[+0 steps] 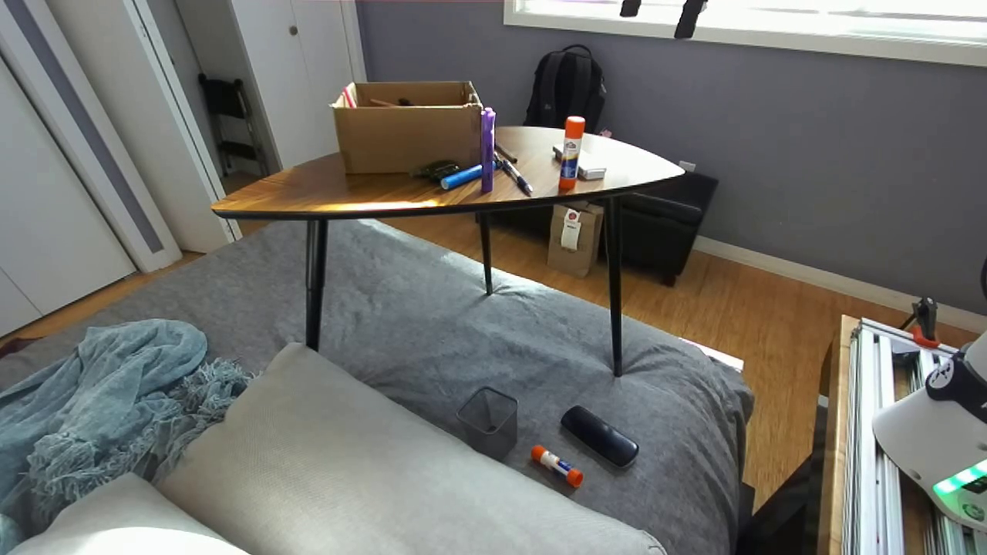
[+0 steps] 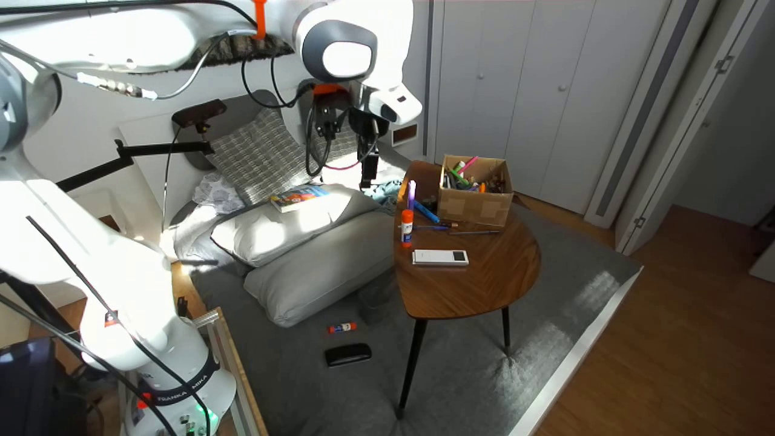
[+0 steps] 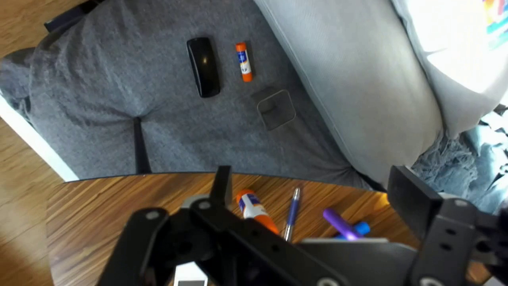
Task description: Press the middle button on the white remote three times
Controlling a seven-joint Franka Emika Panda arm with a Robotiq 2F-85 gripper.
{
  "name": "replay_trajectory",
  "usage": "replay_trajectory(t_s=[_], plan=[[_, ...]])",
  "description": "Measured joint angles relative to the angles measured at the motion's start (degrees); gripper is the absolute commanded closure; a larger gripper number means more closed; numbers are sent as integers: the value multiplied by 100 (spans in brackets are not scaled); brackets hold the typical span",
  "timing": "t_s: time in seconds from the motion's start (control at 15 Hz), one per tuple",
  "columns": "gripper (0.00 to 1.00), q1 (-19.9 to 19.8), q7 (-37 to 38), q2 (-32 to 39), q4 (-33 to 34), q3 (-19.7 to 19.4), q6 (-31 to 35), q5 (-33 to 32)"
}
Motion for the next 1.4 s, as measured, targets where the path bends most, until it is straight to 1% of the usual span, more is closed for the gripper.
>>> replay_trajectory(t_s=[0.27, 0.47, 0.6, 0.67, 1.0, 1.07, 1.13, 1.2, 1.33, 1.4], plan=[[0, -227, 249, 182, 4, -161, 621, -349], [0, -352, 523, 320, -23, -192, 1053, -886], [0, -359, 664, 405, -68, -158, 1444, -1364], [0, -356, 701, 438, -99, -133, 1562, -1480], [0, -354, 718, 474, -135, -97, 1630, -1552], [25, -353, 708, 495, -135, -97, 1630, -1553], [28, -351, 701, 530, -140, -97, 1631, -1561], [34, -351, 701, 589, -150, -97, 1640, -1576], [50, -351, 701, 760, -167, -102, 1723, -1581], [56, -351, 701, 872, -168, -107, 1783, -1581]])
